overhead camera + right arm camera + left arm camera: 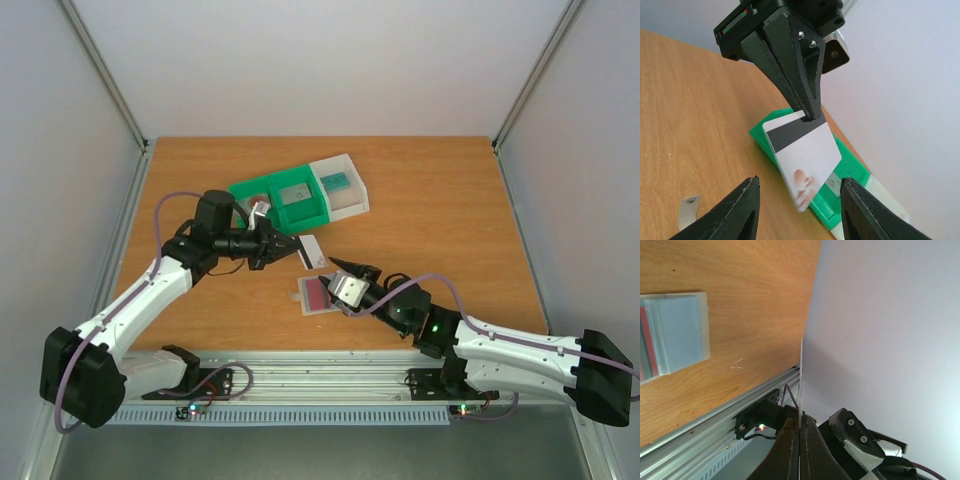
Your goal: Take the credit cards out of the card holder
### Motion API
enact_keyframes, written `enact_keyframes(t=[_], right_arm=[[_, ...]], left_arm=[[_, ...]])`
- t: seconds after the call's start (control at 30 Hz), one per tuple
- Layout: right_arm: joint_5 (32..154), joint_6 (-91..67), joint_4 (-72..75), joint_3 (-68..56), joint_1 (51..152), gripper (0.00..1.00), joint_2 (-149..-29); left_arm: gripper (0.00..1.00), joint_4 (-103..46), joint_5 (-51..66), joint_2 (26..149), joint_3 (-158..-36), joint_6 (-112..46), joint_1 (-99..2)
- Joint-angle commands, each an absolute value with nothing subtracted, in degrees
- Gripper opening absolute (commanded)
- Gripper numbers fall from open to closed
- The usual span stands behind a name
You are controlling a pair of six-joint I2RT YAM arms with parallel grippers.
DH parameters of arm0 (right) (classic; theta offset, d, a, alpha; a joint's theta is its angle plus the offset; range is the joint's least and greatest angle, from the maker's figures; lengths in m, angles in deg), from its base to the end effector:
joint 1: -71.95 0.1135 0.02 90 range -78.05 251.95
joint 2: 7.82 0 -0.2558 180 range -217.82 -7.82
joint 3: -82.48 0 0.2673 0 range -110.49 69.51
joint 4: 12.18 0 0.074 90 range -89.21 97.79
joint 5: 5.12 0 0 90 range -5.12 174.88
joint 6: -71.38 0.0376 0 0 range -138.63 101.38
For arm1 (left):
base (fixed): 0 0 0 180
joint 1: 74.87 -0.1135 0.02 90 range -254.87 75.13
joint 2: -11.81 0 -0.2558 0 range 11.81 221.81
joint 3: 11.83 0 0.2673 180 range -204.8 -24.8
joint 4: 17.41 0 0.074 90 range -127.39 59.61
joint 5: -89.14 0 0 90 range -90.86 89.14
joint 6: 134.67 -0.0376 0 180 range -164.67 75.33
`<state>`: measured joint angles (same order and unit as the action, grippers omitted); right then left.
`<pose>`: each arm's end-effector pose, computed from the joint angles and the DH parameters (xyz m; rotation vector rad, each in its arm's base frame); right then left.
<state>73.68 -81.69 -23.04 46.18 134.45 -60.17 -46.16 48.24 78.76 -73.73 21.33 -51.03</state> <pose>0.1132 0.2016 0.2321 -1.4047 0.8891 -0.1699 0.2337 -0.1343 0.2705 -0.3239 2.5026 -1.7173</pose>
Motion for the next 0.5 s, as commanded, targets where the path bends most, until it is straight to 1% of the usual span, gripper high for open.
enact_keyframes(t=[0.0, 0.23, 0.37, 0.47], right_arm=[[71.94, -80.14, -22.17, 46.12, 135.26, 0.44, -58.13], [70.9, -84.25, -29.13, 45.08, 135.33, 0.45, -64.65], [71.37, -85.57, -30.03, 44.12, 135.62, 0.44, -66.36], [69.42, -87.16, -30.94, 44.06, 136.78, 0.43, -66.96]], left_arm=[[0.0, -47.5, 48.22, 76.48, -73.33, 20.83, -51.63], [0.0, -46.67, 48.34, 74.27, -72.3, 22.87, -51.69], [0.0, -46.63, 48.97, 73.34, -71.79, 23.61, -51.7], [0.0, -46.65, 48.76, 72.74, -71.25, 23.92, -51.74]])
